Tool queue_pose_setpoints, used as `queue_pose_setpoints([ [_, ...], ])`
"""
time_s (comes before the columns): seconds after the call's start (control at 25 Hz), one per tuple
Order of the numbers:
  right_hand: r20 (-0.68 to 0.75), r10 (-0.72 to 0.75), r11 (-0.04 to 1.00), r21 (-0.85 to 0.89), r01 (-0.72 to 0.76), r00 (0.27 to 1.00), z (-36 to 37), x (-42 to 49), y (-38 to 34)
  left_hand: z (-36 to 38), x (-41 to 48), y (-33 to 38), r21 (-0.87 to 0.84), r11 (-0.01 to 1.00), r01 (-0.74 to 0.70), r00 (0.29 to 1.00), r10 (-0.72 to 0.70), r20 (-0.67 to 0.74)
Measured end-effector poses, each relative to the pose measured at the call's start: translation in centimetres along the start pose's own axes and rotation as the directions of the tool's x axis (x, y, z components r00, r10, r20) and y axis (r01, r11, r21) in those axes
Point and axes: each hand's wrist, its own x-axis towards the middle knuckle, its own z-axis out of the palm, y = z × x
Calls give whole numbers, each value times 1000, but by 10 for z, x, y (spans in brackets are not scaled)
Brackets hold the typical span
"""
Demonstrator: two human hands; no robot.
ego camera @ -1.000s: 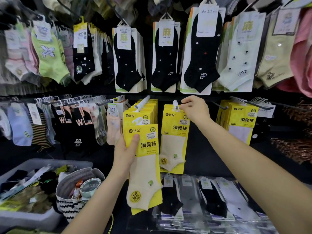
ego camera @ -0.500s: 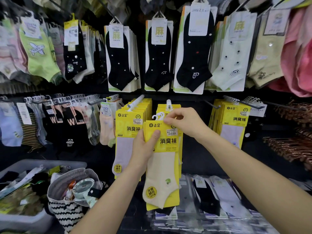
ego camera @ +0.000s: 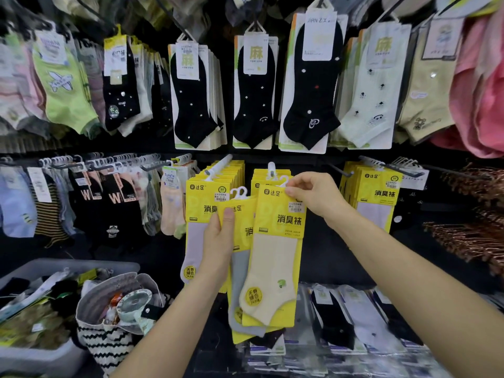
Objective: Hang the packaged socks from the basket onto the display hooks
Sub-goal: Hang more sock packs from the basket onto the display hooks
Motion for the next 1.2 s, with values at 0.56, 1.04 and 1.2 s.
queue_pose_setpoints([
  [0.56, -103, -63, 938, -347, 24, 993, 27, 30, 3, -62, 0, 14, 162, 975, -150, 986, 160, -49],
  [1.04, 156, -203, 936, -260, 239, 967, 27, -3, -23, 2, -2, 9, 29, 998, -51, 993, 48, 107],
  [1.2, 91, -104, 979, -168, 119, 990, 15, 1, -16, 5, 2, 1, 12, 1000, 16, 993, -17, 119],
])
